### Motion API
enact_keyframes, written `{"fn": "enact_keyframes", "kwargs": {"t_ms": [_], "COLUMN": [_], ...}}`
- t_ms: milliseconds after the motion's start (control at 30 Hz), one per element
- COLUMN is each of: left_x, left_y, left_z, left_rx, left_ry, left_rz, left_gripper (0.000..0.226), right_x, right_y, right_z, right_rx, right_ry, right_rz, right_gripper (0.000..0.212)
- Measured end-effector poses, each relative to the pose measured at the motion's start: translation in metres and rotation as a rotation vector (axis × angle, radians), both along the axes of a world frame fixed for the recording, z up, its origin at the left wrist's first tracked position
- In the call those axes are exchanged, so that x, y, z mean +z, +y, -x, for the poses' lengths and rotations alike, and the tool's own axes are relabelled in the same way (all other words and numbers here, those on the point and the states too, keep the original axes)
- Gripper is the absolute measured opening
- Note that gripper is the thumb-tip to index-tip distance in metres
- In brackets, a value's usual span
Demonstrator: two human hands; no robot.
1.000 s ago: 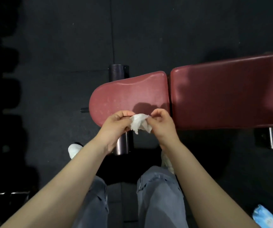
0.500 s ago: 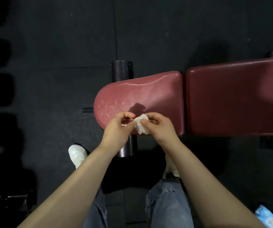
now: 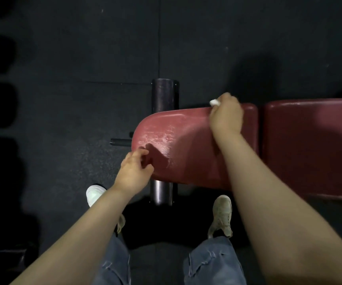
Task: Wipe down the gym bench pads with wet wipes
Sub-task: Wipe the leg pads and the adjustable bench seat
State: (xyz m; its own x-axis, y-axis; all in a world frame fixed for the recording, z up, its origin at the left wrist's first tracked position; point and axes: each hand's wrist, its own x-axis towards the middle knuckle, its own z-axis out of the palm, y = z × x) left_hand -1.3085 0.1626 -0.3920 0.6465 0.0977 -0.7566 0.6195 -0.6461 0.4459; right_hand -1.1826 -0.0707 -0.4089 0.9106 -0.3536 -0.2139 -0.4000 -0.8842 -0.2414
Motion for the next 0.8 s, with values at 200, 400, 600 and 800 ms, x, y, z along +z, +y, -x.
{"fn": "enact_keyframes", "kwargs": {"t_ms": [200,400,600,800], "left_x": [-0.017,-0.024,-0.024,-0.048], "left_y": [0.033,0.038,0.028,0.042], "left_z": [0.006,0.010,0.015,0.031], "left_rx": [-0.002,0.019,0.131,0.162], "left_ry": [0.039,0.098,0.111,0.120], "left_rz": [0.019,0.122,0.186,0.259], "left_gripper": [0.059,0.074,0.077,0.081], "right_x": [-0.030,-0.018,0.029,-0.066], "right_y": [0.146,0.081,-0.077,0.043], "right_z": [0.003,0.003,0.047,0.045], "right_rx": [0.552,0.872,0.112,0.048], "right_ry": [0.201,0.225,-0.067,0.014], "right_rz": [-0.137,-0.227,-0.012,0.067], "right_gripper": [0.019,0.017,0.016,0.022]}}
